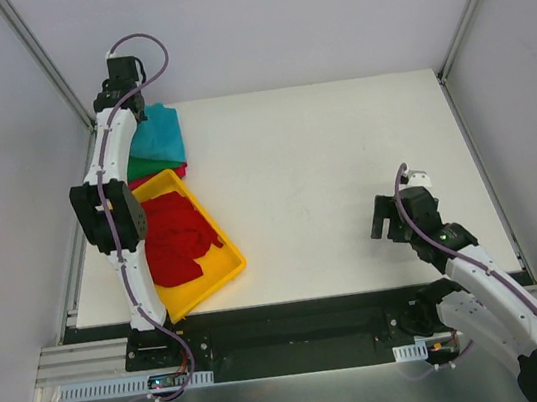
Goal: Fold and stack the t-shirts
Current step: Put the neatly folded tshirt into the corner of the board with the left arm
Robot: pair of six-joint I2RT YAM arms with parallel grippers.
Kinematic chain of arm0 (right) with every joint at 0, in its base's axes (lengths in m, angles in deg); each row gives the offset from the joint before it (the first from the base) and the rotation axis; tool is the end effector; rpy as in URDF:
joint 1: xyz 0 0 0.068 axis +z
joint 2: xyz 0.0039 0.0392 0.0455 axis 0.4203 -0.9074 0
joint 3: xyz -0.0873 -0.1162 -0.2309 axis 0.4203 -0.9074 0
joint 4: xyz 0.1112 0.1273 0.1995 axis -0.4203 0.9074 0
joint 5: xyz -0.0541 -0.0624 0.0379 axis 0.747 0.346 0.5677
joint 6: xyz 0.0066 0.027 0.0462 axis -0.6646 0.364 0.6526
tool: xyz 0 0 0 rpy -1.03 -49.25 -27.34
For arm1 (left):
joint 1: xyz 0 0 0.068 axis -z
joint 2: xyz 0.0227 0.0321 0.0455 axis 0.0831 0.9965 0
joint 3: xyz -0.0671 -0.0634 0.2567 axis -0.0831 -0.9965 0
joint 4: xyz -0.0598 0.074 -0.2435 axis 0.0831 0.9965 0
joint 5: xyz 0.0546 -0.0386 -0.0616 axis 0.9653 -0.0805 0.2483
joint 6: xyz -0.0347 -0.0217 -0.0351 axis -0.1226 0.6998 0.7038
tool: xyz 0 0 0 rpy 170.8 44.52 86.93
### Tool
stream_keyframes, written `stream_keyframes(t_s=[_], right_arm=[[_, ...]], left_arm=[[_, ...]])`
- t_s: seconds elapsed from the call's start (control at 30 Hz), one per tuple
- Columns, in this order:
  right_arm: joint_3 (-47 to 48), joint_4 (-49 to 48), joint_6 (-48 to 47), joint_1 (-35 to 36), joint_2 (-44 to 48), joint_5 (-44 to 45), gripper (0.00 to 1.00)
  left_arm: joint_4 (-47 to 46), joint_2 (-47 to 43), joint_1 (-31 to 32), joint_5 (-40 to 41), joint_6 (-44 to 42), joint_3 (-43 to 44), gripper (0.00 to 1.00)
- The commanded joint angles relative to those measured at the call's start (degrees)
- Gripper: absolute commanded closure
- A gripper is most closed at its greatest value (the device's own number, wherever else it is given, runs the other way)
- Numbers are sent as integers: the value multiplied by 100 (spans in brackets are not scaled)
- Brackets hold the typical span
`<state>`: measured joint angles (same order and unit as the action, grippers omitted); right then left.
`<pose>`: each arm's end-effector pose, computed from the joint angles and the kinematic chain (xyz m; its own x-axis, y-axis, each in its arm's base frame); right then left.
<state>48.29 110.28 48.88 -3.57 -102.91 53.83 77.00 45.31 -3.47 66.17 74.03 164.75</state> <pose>0.1509 0.0482 0.2096 -0.6181 -0.0921 -0.7807 -0.0607 0.9957 -0.0694 0.4931 0.0026 0.3418 -0.5705 0.0893 -0.8164 -0.2565 0.9250 0.2804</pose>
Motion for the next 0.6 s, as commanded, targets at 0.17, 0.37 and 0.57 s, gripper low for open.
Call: stream_keyframes(t_s=[0.17, 0.37, 0.57], right_arm=[[250, 42, -47, -1, 10, 131, 4], [276, 244, -82, 8, 150, 236, 4], [311, 420, -118, -1, 273, 359, 4]], left_arm=[[-133, 456, -367, 44, -122, 154, 100], [-168, 597, -543, 97, -149, 57, 100], [-308, 615, -649, 132, -210, -145, 100]])
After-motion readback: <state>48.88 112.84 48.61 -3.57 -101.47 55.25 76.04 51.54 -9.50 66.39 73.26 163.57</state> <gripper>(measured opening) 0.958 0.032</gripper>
